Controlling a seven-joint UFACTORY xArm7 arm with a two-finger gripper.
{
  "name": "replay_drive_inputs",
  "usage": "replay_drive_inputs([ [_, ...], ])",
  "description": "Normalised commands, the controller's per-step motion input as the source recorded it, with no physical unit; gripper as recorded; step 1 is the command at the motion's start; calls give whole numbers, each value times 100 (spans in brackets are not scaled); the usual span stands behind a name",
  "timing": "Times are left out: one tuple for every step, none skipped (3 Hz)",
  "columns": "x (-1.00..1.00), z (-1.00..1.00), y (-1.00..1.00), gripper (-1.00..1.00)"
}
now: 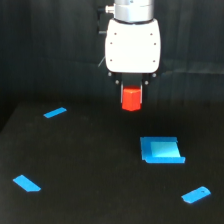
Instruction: Pick up the red object from the table
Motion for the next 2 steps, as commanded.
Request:
replay_drive_inputs([
  [5,0,-3,-100],
  [-1,-3,-1,-98],
])
